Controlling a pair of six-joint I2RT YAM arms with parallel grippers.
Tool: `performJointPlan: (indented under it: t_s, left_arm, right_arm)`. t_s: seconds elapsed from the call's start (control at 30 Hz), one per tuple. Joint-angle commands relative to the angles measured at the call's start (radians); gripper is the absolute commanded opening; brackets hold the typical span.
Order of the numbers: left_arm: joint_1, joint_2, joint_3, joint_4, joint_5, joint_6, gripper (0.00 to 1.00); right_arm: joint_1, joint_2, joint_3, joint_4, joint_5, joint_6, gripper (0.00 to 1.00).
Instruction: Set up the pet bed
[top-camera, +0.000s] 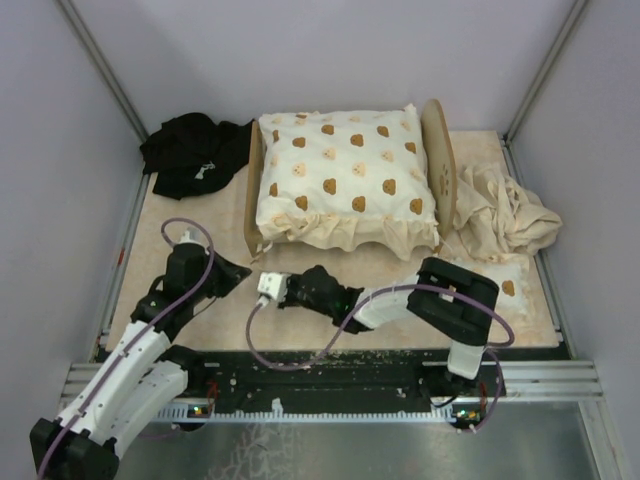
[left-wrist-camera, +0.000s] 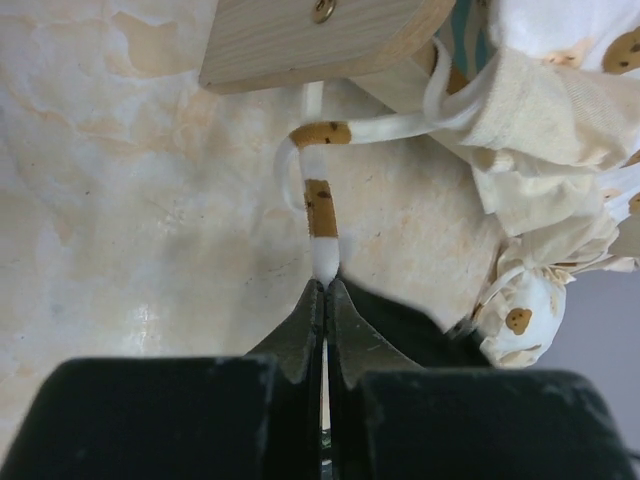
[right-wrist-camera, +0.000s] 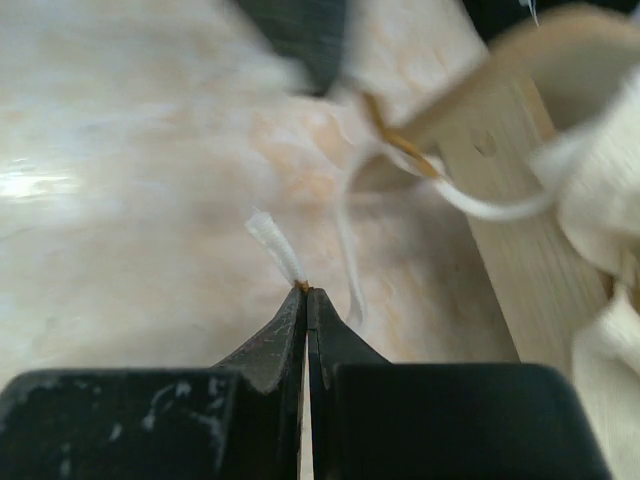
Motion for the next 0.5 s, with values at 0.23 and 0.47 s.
performJointPlan:
  t_s: [0.23,0.47]
  left_arm:
    - [0.014,-0.008,-0.029,0.017,0.061,-0.002,0.0]
    - [0.015,-0.005,-0.035,0.015,0.066,-0.004,0.0]
  right_arm:
    - [-0.231,0.062,0.144,0.003,-0.145,0.538,0.0]
    - [-0.233,0.152,0.206,0.097,0.01,0.62,0.0]
